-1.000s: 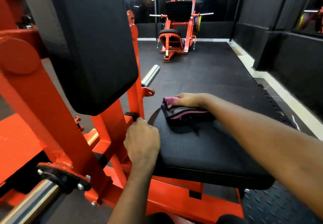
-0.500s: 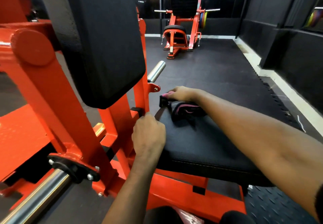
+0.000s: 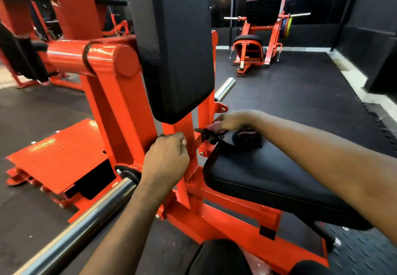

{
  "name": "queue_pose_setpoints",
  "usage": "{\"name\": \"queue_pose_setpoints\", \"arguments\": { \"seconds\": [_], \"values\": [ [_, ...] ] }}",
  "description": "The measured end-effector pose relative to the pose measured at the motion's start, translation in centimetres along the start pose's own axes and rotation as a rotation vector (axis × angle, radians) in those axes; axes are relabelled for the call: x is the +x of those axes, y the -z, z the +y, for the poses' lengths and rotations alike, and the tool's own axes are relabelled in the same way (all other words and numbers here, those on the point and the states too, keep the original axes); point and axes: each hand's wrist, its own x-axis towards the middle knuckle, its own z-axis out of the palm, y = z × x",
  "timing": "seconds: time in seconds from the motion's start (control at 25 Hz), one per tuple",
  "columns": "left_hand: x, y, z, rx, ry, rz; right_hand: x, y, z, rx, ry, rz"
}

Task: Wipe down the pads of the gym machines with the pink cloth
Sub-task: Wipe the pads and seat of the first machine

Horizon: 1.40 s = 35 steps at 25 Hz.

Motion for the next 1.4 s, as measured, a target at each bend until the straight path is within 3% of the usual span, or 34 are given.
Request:
{"name": "queue_pose_setpoints", "arguments": {
  "seconds": [0.12, 0.32, 0.64, 0.84, 0.96, 1.08, 1.12, 1.2, 1.36, 1.4],
  "values": [
    [-1.1, 0.4, -1.7, -0.003, -0.093, -0.081, 0.0, -0.3, -0.5, 0.025, -0.083, 0.018],
    [-3.2, 0.9, -3.0, 0.042, -0.208, -0.170, 0.3, -3.4, -5.3, -0.115, -0.061, -0.024],
    [-3.1, 0.8, -3.7, 0.011, -0.243, -0.156, -6.2, -6.1, -10.4, -0.517, 0.061, 0.218],
    [-2.8, 1.1, -4.4, -0.194, -0.290, -0.069, -10.1, -8.3, -12.4, -0.622, 0.129, 0.378],
    [-2.7, 1.0, -4.4, -0.256, -0.258, 0.003, -9.2, -10.6, -13.3, -0.682, -0.031, 0.278],
    [-3.0, 0.1, -4.4, -0.196, -0.262, 0.015, -7.1, -13.6, -13.6, -0.851, -0.306, 0.208],
    [-3.2, -0.1, -4.3, -0.129, -0.263, 0.024, -7.1, -14.0, -13.5, -0.838, -0.337, 0.264],
    [-3.4, -0.4, -4.1, 0.007, -0.279, 0.044, -8.0, -14.8, -12.6, -0.724, -0.211, 0.434],
    [-3.1, -1.3, -4.4, 0.093, -0.280, 0.058, -13.2, -17.6, -8.3, -0.534, -0.023, 0.866],
    [-3.0, -1.4, -4.6, 0.111, -0.283, 0.067, -14.5, -18.4, -7.3, -0.543, -0.015, 0.899]
  ]
}}
